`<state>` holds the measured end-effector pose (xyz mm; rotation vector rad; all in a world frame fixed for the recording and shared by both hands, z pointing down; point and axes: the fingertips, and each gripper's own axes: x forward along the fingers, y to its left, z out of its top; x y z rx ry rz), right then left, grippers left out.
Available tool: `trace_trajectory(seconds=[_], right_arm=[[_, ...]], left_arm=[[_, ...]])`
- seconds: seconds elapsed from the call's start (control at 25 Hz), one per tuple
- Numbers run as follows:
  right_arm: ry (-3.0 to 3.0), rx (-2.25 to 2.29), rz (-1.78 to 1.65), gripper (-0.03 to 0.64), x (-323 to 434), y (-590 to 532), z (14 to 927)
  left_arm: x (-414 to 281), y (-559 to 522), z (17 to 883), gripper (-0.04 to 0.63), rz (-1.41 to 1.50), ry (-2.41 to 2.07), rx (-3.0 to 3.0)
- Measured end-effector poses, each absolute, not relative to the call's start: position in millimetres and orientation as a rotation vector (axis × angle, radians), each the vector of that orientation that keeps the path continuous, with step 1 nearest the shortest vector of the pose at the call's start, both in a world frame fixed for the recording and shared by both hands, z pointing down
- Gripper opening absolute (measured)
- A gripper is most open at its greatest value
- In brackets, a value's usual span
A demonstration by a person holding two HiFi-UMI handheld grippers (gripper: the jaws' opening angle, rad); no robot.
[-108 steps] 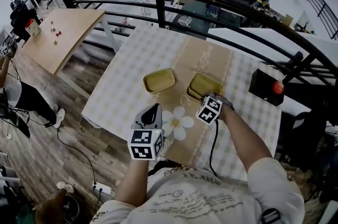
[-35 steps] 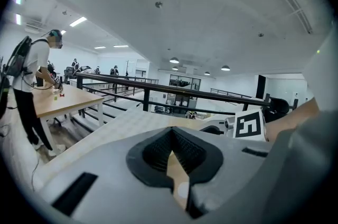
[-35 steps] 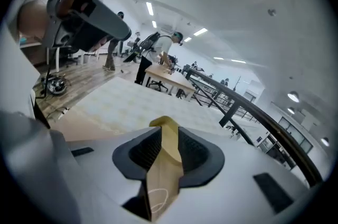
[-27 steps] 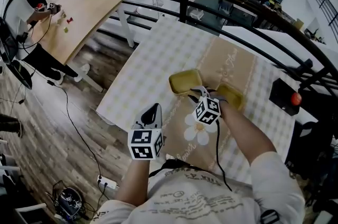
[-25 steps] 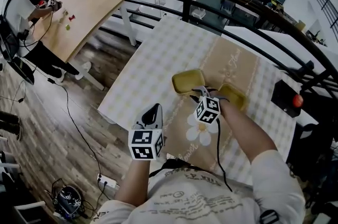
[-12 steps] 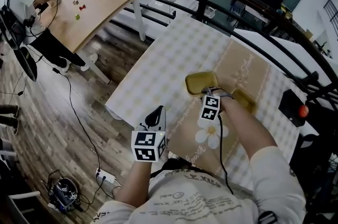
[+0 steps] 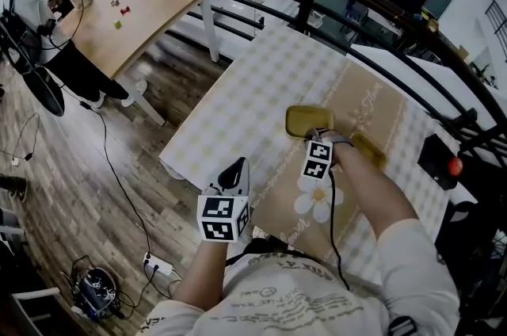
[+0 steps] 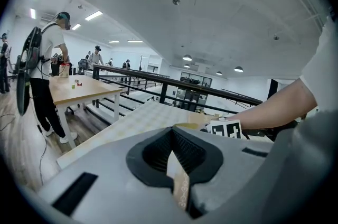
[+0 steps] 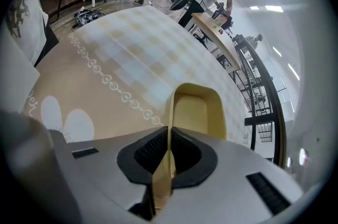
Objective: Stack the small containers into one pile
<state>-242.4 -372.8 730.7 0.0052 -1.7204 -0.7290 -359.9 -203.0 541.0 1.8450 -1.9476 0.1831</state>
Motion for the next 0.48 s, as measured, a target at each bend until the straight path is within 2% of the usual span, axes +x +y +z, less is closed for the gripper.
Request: trace_trajectory(seconds=[0.48], right_arm=[[-1.791, 0.174, -0.743, 0.02, -225.6, -375.8, 639.8]], left_arm=[[-325.4, -223.9, 520.3, 0.006, 0.174, -1.905, 1.959]])
